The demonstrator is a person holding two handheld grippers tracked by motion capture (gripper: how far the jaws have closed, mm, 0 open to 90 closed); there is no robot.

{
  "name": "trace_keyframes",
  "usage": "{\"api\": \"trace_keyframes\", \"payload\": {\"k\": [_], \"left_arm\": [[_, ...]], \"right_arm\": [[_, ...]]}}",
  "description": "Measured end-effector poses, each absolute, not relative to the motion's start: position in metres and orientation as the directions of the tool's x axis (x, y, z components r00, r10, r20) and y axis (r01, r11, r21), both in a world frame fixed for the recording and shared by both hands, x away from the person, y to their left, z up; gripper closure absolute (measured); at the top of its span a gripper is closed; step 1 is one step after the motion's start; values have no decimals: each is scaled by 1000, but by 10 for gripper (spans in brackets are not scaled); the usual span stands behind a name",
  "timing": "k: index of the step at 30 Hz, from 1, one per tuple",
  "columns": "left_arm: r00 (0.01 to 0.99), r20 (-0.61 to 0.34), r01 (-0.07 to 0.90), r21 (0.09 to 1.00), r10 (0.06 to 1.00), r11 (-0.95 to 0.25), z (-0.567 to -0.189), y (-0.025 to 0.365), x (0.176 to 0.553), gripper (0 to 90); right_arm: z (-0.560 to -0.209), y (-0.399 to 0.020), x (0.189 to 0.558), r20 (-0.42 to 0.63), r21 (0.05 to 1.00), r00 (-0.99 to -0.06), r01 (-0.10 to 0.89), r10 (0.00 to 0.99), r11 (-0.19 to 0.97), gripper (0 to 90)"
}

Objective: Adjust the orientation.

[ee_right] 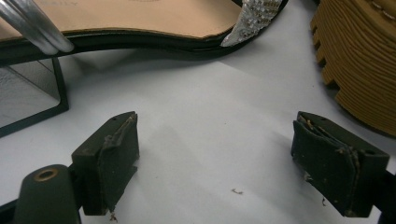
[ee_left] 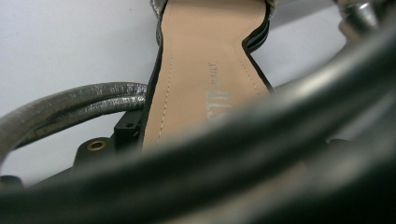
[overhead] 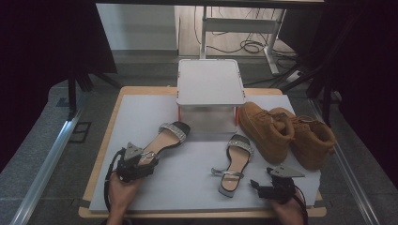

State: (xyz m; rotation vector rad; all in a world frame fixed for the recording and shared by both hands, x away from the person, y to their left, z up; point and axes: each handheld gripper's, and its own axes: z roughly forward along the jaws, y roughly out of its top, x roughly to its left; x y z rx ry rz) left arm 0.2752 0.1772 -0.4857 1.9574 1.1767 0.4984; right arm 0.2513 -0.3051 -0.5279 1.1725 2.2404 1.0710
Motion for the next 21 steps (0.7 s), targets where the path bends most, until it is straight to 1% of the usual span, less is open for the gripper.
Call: {"api": "trace_keyframes", "payload": {"k": [10, 21], "left_arm": [[504, -58, 557, 784, 862, -273, -486, 156, 284, 391], [483, -82, 571, 784, 872, -243, -491, 136, 302, 391]], "right_arm": [[-528, -305, 251, 6, 776, -572, 519, 820, 357, 153], [-528, -305, 251, 6, 776, -573, 519, 820, 357, 152]]}}
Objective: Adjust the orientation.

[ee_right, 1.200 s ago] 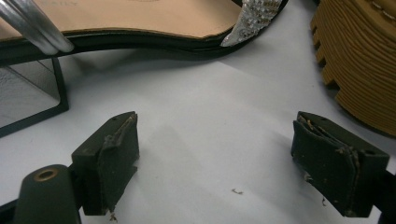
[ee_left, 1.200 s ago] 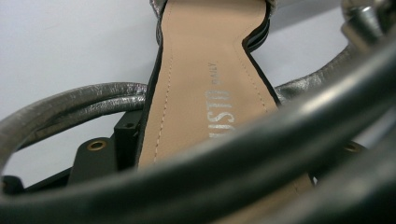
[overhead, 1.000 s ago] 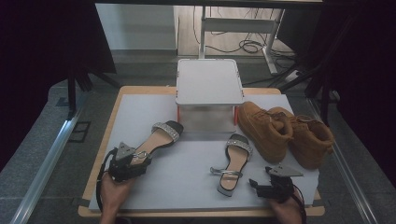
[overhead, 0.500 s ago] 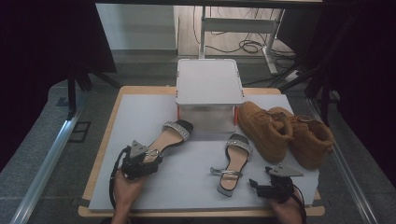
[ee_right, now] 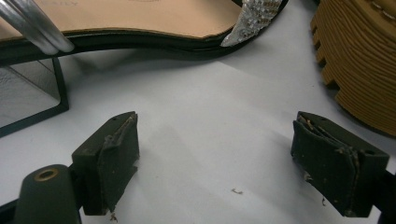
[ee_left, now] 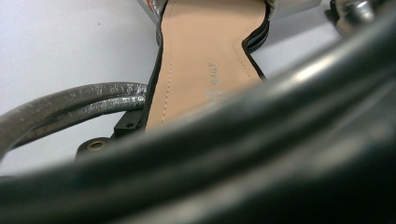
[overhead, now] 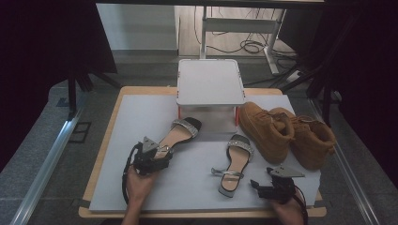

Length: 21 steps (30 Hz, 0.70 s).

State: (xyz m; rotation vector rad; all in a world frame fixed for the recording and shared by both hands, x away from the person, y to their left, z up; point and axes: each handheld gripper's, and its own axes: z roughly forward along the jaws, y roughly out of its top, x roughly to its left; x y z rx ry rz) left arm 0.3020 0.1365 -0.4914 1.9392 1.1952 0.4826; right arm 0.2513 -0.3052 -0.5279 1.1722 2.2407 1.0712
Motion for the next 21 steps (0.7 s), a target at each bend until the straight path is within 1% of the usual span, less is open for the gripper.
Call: {"api": "trace_keyframes", "payload": {"k": [11, 21], "left_arm": [[451, -101, 588, 781, 887, -210, -495, 117, 318, 391], [393, -146, 607, 783, 908, -137, -496, 103, 332, 391]], "right_arm": [[-528, -305, 251, 6, 776, -573, 519, 820, 357, 153], [-528, -305, 251, 6, 776, -573, 519, 819, 358, 153]]}}
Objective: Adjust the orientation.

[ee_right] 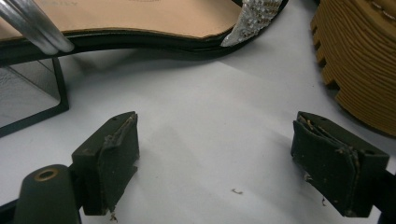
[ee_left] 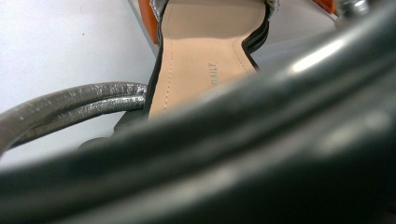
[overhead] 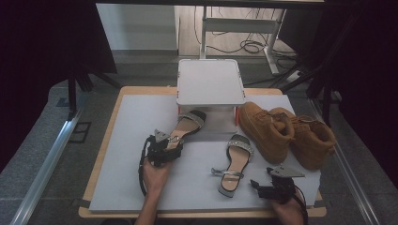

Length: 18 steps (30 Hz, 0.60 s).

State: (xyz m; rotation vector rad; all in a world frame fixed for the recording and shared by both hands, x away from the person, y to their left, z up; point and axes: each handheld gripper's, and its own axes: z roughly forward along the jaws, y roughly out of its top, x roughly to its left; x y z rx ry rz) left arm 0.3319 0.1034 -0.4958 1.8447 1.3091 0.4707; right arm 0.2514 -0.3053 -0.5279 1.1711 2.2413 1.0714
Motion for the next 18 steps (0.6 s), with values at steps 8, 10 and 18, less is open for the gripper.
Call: {"api": "trace_keyframes", "payload": {"k": [8, 10, 18], "left_arm": [[347, -141, 608, 787, 927, -108, -495, 88, 346, 391], [339, -140, 607, 788, 930, -103, -495, 83, 349, 391], [302, -123, 608, 789, 945, -92, -496, 63, 365, 391]], "right_arm": [[-528, -305, 251, 6, 776, -573, 519, 819, 358, 153], [-528, -305, 251, 6, 776, -573, 519, 819, 358, 153], [-528, -305, 251, 8, 776, -574, 520, 819, 357, 153]]}}
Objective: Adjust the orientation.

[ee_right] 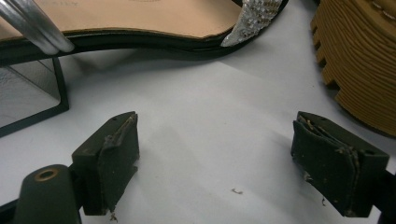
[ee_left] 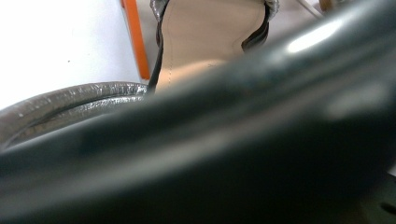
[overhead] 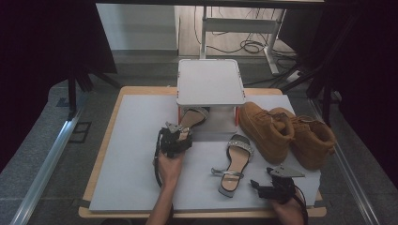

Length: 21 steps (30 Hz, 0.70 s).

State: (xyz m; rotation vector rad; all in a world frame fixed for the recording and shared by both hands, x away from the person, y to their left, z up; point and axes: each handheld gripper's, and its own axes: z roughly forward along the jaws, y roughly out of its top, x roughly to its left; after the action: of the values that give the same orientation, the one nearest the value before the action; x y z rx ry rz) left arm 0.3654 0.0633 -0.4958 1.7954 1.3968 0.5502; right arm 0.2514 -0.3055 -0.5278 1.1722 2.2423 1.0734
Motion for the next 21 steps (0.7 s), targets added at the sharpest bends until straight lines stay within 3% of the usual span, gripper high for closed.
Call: {"api": "trace_keyframes", "payload": {"k": [21], "left_arm": [[176, -103, 626, 779, 979, -31, -501, 39, 401, 390]], "right_arm": [[-528, -306, 251, 9, 777, -574, 520, 819, 356, 153]]}}
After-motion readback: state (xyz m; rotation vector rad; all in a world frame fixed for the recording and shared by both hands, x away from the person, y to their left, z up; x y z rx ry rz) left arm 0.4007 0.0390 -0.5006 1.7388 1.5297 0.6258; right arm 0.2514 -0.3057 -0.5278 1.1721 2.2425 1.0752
